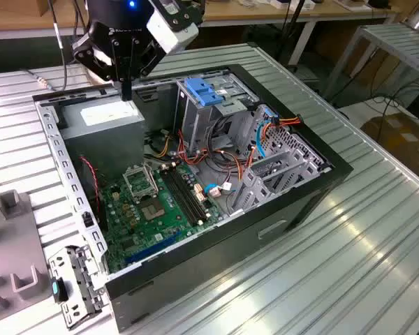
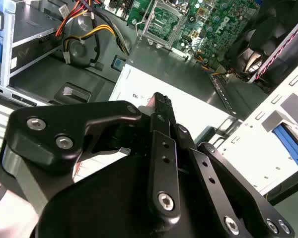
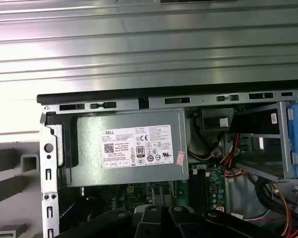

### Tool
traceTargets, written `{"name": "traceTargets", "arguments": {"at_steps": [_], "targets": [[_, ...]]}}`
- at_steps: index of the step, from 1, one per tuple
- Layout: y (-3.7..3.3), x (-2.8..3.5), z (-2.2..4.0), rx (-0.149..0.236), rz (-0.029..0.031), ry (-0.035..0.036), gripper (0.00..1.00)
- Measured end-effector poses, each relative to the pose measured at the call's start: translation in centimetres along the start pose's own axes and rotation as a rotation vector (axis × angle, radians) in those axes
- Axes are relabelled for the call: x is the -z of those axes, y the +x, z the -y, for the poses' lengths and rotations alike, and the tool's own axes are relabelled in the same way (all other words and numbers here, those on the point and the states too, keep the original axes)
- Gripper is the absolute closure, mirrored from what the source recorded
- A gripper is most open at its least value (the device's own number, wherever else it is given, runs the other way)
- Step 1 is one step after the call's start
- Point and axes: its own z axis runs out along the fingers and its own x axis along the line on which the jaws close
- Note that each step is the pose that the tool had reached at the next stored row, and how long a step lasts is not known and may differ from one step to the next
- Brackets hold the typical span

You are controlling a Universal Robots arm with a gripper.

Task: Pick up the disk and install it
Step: 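Reach for the disk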

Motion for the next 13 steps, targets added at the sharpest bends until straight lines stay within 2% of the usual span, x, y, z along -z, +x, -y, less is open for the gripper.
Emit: {"name": "traceTargets", "arguments": {"at_steps": [13], "targets": [[0.79,0.02,0.06,0.0,-0.0005,0.0001,0.89]]}}
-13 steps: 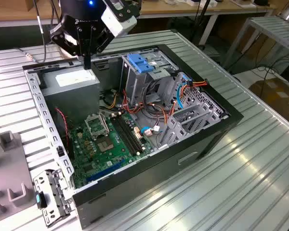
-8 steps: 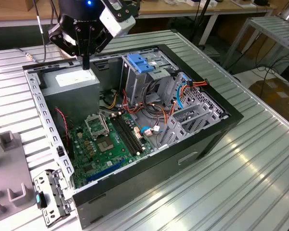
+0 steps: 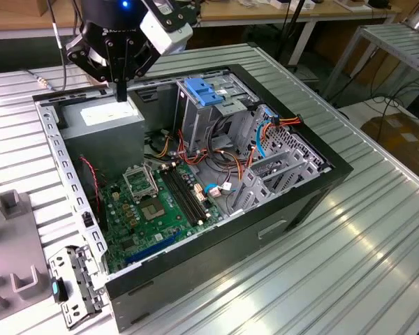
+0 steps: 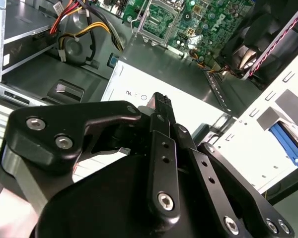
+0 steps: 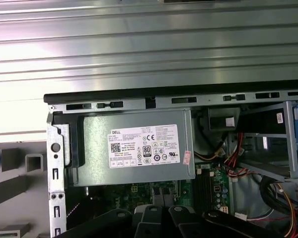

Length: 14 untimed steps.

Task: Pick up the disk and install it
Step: 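Reach for the disk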

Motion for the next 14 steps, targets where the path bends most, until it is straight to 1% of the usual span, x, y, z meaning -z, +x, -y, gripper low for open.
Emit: {"name": "traceTargets", "arguments": {"at_steps": [14], "targets": [[0.81,0.02,0.06,0.0,-0.0004,0.0,0.89]]}}
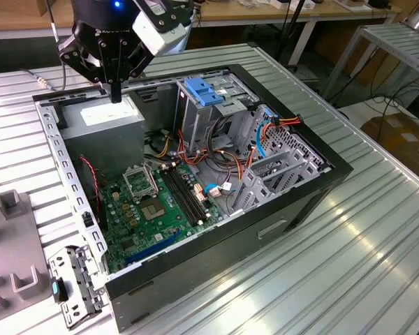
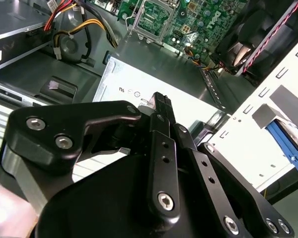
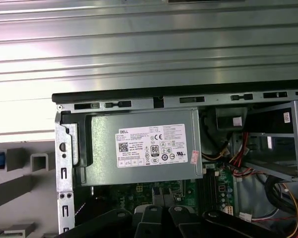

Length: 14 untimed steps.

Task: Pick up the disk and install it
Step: 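Reach for the disk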

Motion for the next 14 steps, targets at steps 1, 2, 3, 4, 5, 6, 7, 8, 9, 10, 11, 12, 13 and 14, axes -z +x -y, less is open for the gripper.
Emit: {"name": "traceTargets", "arguments": {"at_steps": [1,2,3,4,5,6,7,8,9,10,11,12,13,14], "targets": [[0.04,0.0,0.0,0.0,0.0,0.0,0.89],[0.1,0.0,0.01,0.0,0.0,0.0,0.89],[0.14,0.0,0.01,0.0,0.0,0.0,0.89],[0.18,0.01,0.01,0.0,-0.0001,0.0,0.89],[0.21,0.01,0.01,0.0,-0.0001,0.0,0.89],[0.26,0.01,0.02,0.0,-0.0001,0.0,0.89],[0.31,0.01,0.02,0.0,-0.0002,0.0,0.89],[0.35,0.01,0.03,0.0,-0.0002,0.0001,0.89],[0.39,0.01,0.03,0.0,-0.0002,0.0001,0.89],[0.44,0.02,0.03,0.0,-0.0003,0.0001,0.89],[0.48,0.02,0.04,0.0,-0.0003,0.0001,0.89],[0.58,0.01,0.04,0.0,-0.0003,0.0,0.89],[0.66,0.02,0.05,0.0,-0.0003,0.0001,0.89],[0.69,0.02,0.05,0.0,-0.0004,0.0001,0.89]]}}
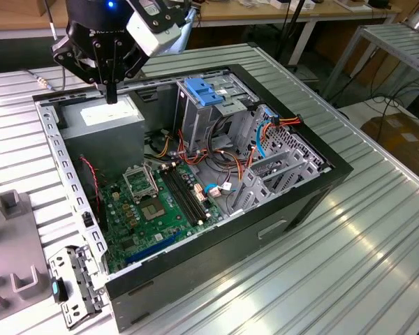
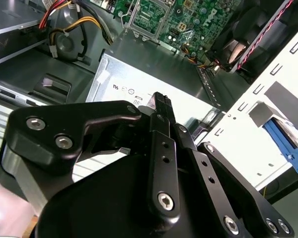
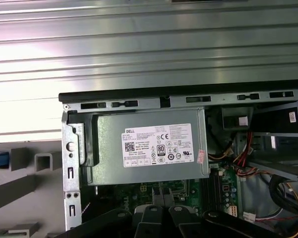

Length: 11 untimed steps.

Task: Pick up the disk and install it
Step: 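Reach for the disk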

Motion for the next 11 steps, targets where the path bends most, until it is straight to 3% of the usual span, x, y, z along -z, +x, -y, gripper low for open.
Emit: {"name": "traceTargets", "arguments": {"at_steps": [11], "targets": [[0.62,0.01,0.05,0.0,-0.0004,0.0,0.89]]}}
